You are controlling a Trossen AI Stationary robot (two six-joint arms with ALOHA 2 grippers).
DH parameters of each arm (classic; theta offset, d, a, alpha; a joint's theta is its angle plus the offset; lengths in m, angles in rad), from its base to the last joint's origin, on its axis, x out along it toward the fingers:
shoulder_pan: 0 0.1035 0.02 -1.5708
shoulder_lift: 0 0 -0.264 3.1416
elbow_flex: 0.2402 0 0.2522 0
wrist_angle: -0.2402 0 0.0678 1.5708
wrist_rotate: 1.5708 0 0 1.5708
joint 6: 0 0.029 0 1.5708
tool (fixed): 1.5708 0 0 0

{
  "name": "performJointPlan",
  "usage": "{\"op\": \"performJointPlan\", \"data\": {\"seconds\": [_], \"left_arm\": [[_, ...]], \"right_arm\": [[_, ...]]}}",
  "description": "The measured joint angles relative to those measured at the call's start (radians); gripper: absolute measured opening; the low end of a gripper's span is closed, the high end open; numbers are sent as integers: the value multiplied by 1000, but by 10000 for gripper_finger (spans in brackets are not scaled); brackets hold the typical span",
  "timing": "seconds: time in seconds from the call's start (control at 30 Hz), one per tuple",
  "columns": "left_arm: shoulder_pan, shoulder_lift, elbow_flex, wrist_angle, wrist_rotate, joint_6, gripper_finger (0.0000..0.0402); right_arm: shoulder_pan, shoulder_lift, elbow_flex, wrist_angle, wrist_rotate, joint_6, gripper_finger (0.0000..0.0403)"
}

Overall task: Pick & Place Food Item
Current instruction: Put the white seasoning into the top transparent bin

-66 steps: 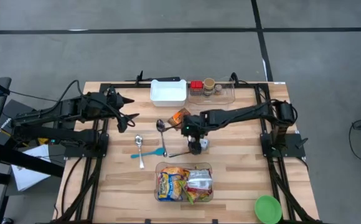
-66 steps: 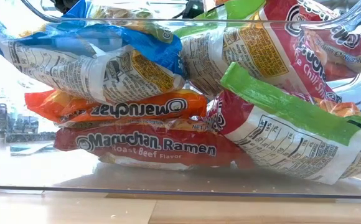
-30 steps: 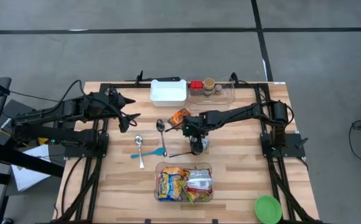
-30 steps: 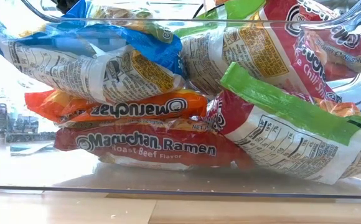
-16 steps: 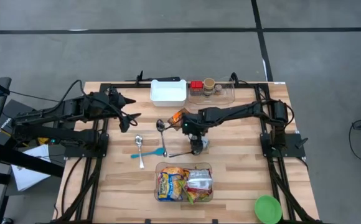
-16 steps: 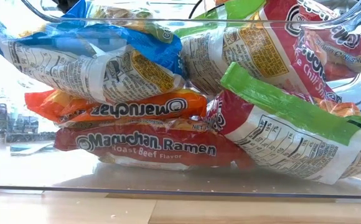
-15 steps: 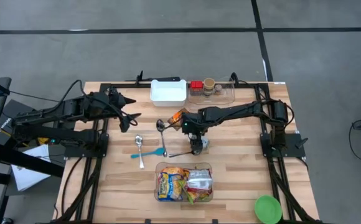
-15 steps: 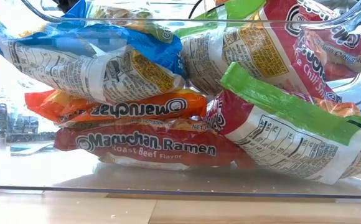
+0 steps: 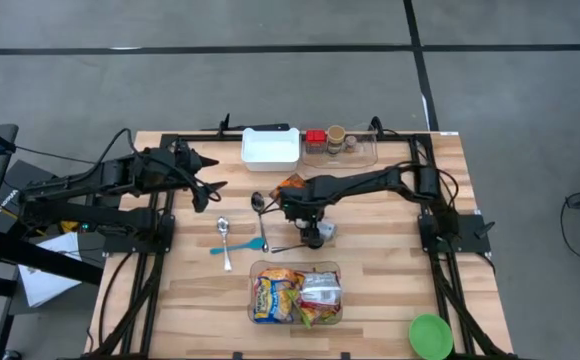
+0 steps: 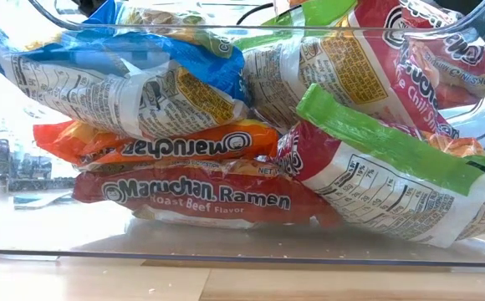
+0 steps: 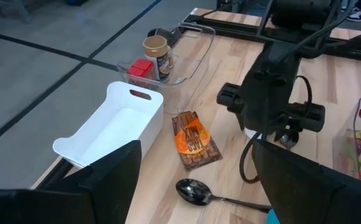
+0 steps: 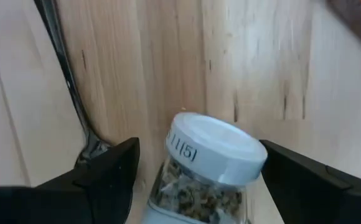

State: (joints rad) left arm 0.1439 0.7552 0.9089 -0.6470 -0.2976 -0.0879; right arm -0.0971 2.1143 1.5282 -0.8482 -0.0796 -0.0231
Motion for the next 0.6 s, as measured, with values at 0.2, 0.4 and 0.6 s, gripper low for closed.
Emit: {"op": "performJointPlan", "data": {"seconds": [0.2, 0.4, 0.6], "left_arm": [[0, 0, 0, -2, 15, 0, 300], [0, 0, 0, -2, 16, 0, 300], [0, 0, 0, -1, 15, 0, 300]], "right_arm": [[-19, 0, 27, -44, 0, 5, 317], [-30, 1, 25, -98, -2, 0, 317], [-25, 1, 25, -123, -6, -3, 317]]}}
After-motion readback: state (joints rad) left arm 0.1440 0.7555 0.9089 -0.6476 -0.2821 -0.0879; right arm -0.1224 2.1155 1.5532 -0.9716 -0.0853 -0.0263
